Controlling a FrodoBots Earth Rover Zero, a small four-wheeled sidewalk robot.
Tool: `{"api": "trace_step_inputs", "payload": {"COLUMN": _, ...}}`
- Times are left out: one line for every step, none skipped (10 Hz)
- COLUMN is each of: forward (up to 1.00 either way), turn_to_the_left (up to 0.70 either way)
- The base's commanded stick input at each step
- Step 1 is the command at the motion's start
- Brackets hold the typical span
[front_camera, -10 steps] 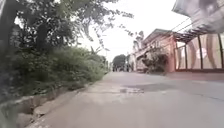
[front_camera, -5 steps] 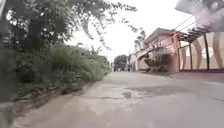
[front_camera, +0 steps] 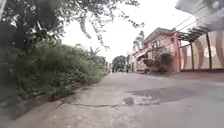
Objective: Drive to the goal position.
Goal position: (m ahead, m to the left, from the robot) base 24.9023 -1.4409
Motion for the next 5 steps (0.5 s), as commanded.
{"api": "trace_step_inputs", "payload": {"forward": 0.7, "turn_to_the_left": 0.0}}
{"api": "trace_step_inputs", "payload": {"forward": 0.7, "turn_to_the_left": -0.1}}
{"api": "trace_step_inputs", "payload": {"forward": 0.7, "turn_to_the_left": -0.23}}
{"api": "trace_step_inputs", "payload": {"forward": 0.7, "turn_to_the_left": -0.26}}
{"api": "trace_step_inputs", "payload": {"forward": 0.7, "turn_to_the_left": -0.19}}
